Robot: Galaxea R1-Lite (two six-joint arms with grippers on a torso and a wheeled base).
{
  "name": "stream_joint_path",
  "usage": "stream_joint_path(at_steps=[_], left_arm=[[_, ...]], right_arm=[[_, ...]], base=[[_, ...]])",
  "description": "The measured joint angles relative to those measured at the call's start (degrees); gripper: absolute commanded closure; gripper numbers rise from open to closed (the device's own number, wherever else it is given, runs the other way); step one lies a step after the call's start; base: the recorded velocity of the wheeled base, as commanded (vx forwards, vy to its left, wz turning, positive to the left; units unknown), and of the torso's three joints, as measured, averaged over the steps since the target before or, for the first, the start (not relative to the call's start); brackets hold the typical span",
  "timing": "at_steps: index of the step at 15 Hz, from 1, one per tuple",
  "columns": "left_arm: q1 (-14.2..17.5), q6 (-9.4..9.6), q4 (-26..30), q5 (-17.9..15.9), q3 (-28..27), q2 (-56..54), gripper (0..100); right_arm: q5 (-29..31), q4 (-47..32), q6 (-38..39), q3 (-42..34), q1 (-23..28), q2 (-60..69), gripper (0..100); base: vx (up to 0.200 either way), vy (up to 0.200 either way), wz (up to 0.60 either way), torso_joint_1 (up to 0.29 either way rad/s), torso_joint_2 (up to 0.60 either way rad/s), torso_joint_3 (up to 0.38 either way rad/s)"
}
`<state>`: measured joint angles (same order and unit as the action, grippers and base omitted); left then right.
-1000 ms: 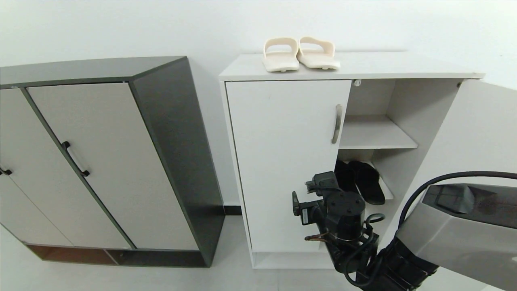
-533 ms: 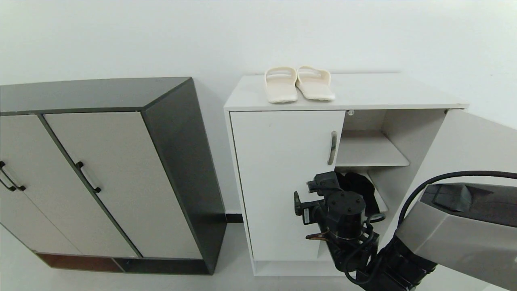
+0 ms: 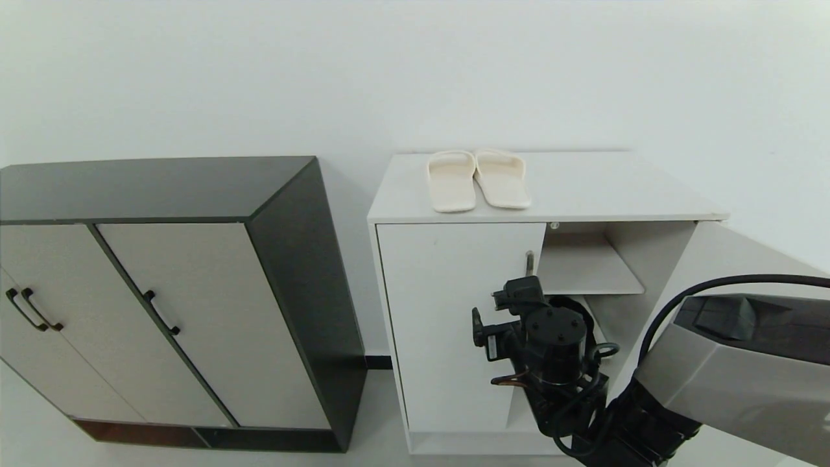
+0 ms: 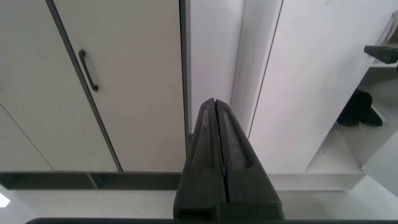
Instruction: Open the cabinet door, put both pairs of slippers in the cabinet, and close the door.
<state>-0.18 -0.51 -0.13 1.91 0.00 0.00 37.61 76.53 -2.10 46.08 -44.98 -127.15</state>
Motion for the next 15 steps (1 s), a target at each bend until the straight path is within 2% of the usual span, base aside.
stream_joint_path(at_steps=[9, 11, 13, 15], left_arm=[[0.0, 0.00, 0.0, 0.0, 0.0, 0.0, 100], [0.0, 0.00, 0.0, 0.0, 0.0, 0.0, 100], [0.0, 0.02, 0.0, 0.0, 0.0, 0.0, 100], [0.0, 0.07, 0.0, 0.0, 0.0, 0.0, 100]], right_arm=[[-0.6, 2.3, -1.4, -0.6, 0.0, 0.0, 0], [-1.2, 4.9, -2.3, -0.6, -0.1, -0.3, 0], [-2.2, 10.0, -7.5, -1.0, 0.0, -1.1, 0], [-2.2, 9.1, -9.1, -0.5, 0.1, -1.4, 0]], base=[[0.000, 0.000, 0.00, 0.235, -0.55, -0.312], [0.000, 0.000, 0.00, 0.102, -0.23, -0.127], [0.000, 0.000, 0.00, 0.028, -0.05, -0.025], [0.000, 0.000, 0.00, 0.000, 0.00, 0.000]])
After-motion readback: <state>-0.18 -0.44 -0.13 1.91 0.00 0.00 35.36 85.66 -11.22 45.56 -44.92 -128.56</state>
